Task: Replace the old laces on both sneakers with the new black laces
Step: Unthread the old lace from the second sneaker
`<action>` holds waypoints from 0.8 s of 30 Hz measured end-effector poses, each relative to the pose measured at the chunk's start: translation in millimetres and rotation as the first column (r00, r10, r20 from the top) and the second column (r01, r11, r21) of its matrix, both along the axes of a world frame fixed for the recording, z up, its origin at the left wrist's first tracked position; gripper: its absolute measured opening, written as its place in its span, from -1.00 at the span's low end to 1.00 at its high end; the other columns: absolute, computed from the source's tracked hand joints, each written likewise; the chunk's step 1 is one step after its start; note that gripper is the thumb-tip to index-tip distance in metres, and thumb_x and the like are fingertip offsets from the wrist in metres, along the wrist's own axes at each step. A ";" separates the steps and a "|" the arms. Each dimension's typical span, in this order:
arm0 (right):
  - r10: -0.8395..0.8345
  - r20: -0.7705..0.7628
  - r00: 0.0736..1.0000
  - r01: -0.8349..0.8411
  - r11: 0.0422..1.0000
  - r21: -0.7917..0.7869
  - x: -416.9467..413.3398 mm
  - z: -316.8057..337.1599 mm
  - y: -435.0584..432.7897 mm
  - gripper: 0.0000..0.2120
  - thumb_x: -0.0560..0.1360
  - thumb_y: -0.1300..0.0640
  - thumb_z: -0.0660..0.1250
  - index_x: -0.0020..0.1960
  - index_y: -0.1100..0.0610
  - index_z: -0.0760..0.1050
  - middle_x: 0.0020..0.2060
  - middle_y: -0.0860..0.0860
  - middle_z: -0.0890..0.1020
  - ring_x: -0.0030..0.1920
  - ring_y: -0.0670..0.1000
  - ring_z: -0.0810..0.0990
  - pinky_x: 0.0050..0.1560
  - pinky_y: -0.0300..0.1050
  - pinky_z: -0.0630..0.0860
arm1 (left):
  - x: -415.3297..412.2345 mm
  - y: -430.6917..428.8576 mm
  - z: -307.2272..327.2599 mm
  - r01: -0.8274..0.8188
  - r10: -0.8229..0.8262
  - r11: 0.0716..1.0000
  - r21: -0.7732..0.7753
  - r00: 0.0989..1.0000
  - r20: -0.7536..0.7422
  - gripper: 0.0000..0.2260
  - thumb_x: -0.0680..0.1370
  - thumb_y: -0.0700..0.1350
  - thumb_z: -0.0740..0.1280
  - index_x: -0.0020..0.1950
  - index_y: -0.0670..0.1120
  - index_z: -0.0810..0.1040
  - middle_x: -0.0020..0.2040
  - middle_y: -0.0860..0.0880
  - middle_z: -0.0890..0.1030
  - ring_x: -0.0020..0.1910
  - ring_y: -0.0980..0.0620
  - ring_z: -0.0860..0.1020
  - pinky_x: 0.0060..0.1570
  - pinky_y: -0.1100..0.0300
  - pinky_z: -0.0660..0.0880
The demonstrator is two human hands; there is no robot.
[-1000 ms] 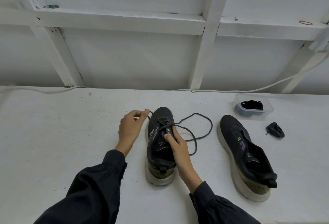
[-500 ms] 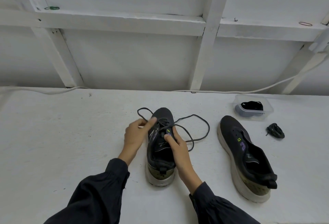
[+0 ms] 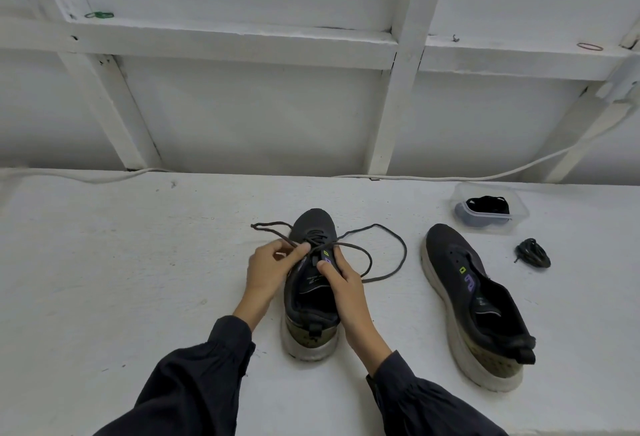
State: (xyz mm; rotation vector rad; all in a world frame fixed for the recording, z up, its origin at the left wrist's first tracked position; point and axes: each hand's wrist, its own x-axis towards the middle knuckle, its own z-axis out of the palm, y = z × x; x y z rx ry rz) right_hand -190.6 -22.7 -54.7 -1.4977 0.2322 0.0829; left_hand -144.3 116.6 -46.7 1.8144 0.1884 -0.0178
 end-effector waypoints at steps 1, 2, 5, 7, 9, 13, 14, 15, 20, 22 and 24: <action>0.002 0.002 1.000 -0.002 1.000 0.004 0.0 -0.1 0.0 -0.68 0.55 0.08 0.32 0.28 -0.15 0.52 0.12 -0.07 0.67 0.14 -0.05 0.63 0.22 -0.08 0.54 | 1.4 -0.3 0.6 -0.013 0.012 1.000 0.021 1.000 0.014 -0.85 0.43 0.07 0.51 -0.19 0.01 0.66 -0.20 0.05 0.69 -0.13 0.02 0.64 0.00 0.01 0.59; 0.007 -0.001 1.000 -0.007 1.000 0.010 0.2 -0.6 -0.1 -0.65 0.53 0.05 0.33 0.30 -0.12 0.51 0.13 -0.06 0.67 0.15 -0.05 0.63 0.23 -0.06 0.54 | 5.0 1.0 2.5 -0.069 0.068 0.997 0.031 0.997 0.044 -0.87 0.45 0.02 0.50 -0.18 -0.01 0.66 -0.20 0.03 0.69 -0.13 0.01 0.63 0.02 -0.01 0.58; 0.021 -0.018 1.000 -0.021 1.000 0.018 -0.3 -0.9 0.5 -0.45 0.42 -0.08 0.35 0.41 -0.05 0.45 0.21 -0.05 0.63 0.18 -0.06 0.61 0.26 -0.05 0.53 | 13.6 9.0 17.0 -0.338 0.346 0.938 -0.078 0.928 0.136 -0.86 0.51 -0.01 0.44 -0.12 -0.07 0.61 -0.22 0.06 0.61 -0.15 0.00 0.54 -0.02 0.05 0.50; 0.014 -0.027 1.000 -0.013 1.000 0.017 -0.6 -2.2 0.6 -0.36 0.39 -0.11 0.35 0.46 -0.04 0.39 0.26 -0.05 0.59 0.21 -0.09 0.58 0.27 -0.09 0.52 | 16.9 13.7 22.3 -0.404 0.428 0.899 -0.171 0.893 0.139 -0.84 0.53 0.00 0.42 -0.11 -0.08 0.60 -0.23 0.07 0.58 -0.15 0.02 0.51 -0.04 0.10 0.46; 0.013 -0.031 0.999 -0.013 1.000 0.009 -0.8 -2.6 0.5 -0.37 0.42 -0.09 0.35 0.47 -0.06 0.37 0.27 -0.06 0.59 0.22 -0.09 0.58 0.26 -0.10 0.52 | 14.4 12.3 21.1 -0.339 0.353 0.932 -0.130 0.929 0.110 -0.81 0.53 0.04 0.41 -0.12 -0.07 0.59 -0.21 0.06 0.59 -0.18 0.06 0.51 -0.07 0.13 0.43; 0.010 -0.017 1.000 -0.010 1.000 -0.001 -0.4 -1.8 0.3 -0.42 0.44 -0.09 0.34 0.46 -0.09 0.38 0.24 -0.09 0.60 0.22 -0.10 0.58 0.29 -0.06 0.50 | 3.3 2.7 3.0 -0.027 0.027 0.999 0.021 1.000 0.004 -0.79 0.47 0.12 0.46 -0.15 -0.02 0.64 -0.14 0.06 0.67 -0.09 0.07 0.61 -0.03 0.14 0.52; 0.013 -0.016 1.000 -0.013 1.000 -0.003 -0.8 -0.9 0.4 -0.44 0.45 -0.08 0.34 0.44 -0.09 0.40 0.21 -0.08 0.62 0.20 -0.08 0.59 0.27 -0.05 0.52 | 2.7 1.3 0.6 0.005 -0.005 0.998 0.062 1.000 0.007 -0.82 0.47 0.09 0.47 -0.15 -0.01 0.65 -0.14 0.07 0.68 -0.08 0.05 0.62 -0.02 0.12 0.53; 0.012 -0.014 1.000 -0.012 1.000 -0.001 -0.9 -0.6 0.3 -0.49 0.47 -0.06 0.34 0.42 -0.08 0.43 0.20 -0.07 0.63 0.19 -0.07 0.60 0.26 -0.05 0.53 | 4.3 1.2 1.5 -0.009 0.007 0.996 0.091 1.000 0.028 -0.85 0.48 0.05 0.46 -0.15 -0.02 0.65 -0.15 0.07 0.67 -0.08 0.03 0.62 -0.02 0.11 0.53; 0.007 -0.011 1.000 -0.007 1.000 0.008 -1.6 -0.1 1.4 -0.30 0.38 -0.17 0.35 0.50 -0.09 0.33 0.34 -0.13 0.53 0.31 -0.09 0.52 0.36 -0.03 0.46 | 17.0 11.4 28.4 -0.364 0.372 0.928 -0.080 0.909 0.188 -0.83 0.54 -0.02 0.40 -0.12 -0.11 0.58 -0.20 0.04 0.59 -0.15 0.03 0.52 -0.07 0.14 0.42; 0.007 -0.011 1.000 -0.007 1.000 0.002 -2.0 0.6 2.6 -0.34 0.39 -0.15 0.35 0.47 -0.10 0.37 0.29 -0.13 0.57 0.27 -0.09 0.55 0.33 -0.02 0.48 | 17.1 11.4 30.3 -0.328 0.343 0.938 -0.109 0.924 0.170 -0.83 0.54 0.00 0.40 -0.16 -0.07 0.57 -0.22 0.08 0.58 -0.17 0.06 0.51 -0.08 0.16 0.42; -0.003 -0.015 1.000 0.004 1.000 0.005 -1.3 -0.1 3.2 -0.32 0.37 -0.17 0.36 0.47 -0.10 0.37 0.29 -0.11 0.57 0.27 -0.08 0.55 0.33 0.00 0.48 | 11.4 7.6 22.3 -0.188 0.196 0.979 -0.073 0.974 0.112 -0.79 0.49 0.10 0.44 -0.19 -0.02 0.59 -0.22 0.08 0.62 -0.17 0.07 0.55 -0.10 0.17 0.46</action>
